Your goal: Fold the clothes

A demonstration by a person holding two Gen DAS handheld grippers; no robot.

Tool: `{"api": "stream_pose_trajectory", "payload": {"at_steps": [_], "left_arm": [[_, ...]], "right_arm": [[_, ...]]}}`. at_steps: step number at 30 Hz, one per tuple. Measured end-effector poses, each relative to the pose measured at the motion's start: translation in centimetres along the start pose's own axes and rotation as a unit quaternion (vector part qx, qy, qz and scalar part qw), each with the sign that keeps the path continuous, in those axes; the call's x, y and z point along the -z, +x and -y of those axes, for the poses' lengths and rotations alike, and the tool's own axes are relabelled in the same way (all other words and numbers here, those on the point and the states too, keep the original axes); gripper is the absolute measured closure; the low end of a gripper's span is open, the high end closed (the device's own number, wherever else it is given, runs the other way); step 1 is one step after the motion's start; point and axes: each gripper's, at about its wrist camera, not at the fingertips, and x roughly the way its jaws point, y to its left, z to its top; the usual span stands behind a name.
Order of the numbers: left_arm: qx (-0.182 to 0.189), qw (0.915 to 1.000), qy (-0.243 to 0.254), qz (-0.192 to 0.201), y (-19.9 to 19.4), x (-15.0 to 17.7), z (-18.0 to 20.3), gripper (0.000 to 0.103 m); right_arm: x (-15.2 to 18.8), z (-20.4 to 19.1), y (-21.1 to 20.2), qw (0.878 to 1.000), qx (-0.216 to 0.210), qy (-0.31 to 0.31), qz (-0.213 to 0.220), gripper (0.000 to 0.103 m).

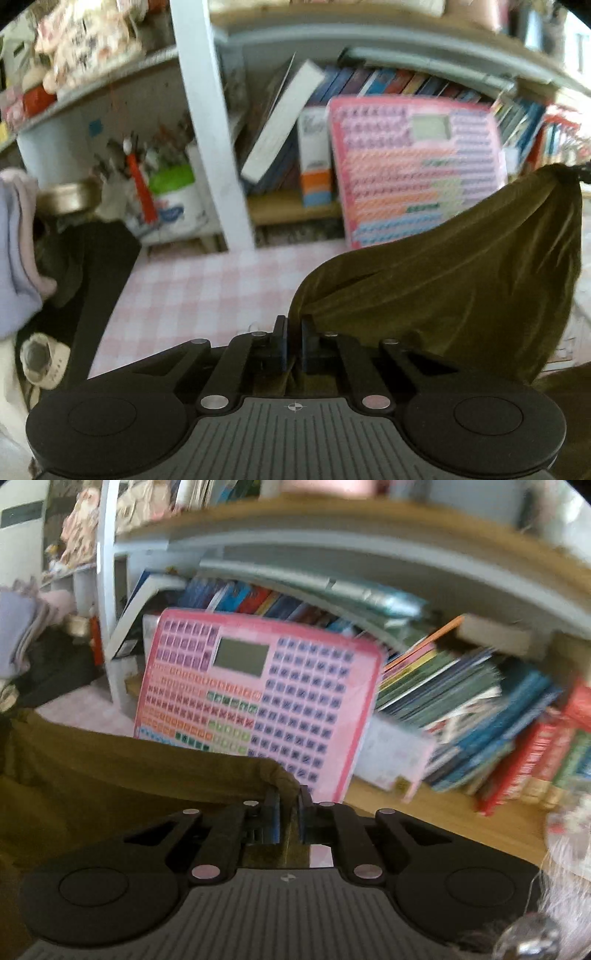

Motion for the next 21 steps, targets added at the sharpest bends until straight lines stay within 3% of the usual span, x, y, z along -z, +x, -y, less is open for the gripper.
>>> {"api": "stream_pose_trajectory", "payload": {"at_steps": [6,11,13,17,21], "left_arm": [[0.036,0.9980,0.031,0.041,-5.3,3.1,0.9,0.096],[0.066,0.9934,0.057,0.075,-9.7,5.6,1.6,0.096],[0.078,0.9908,0.067,0.088,-11.4,6.6,1.9,0.095],[0.109,0.9922,0.029,0.053,-11.8,10.3,1.5,0.088],[0.132,0.9911,-0.005,0.009,-11.5,12.9,1.1,0.085]], "right_arm": [[1.8,-3.1,-10.2,0.997,0.058,0.026,0.047,0.095],[6.6,-8.1,-18.4,0.994,0.099,0.026,0.050,0.095],[9.7,-10.3,-20.9,0.993,0.111,0.030,0.033,0.095],[16.3,-13.9,-23.0,0.987,0.129,0.087,-0.028,0.094],[21.6,-16.4,-22.9,0.967,0.163,0.169,-0.101,0.089]]}}
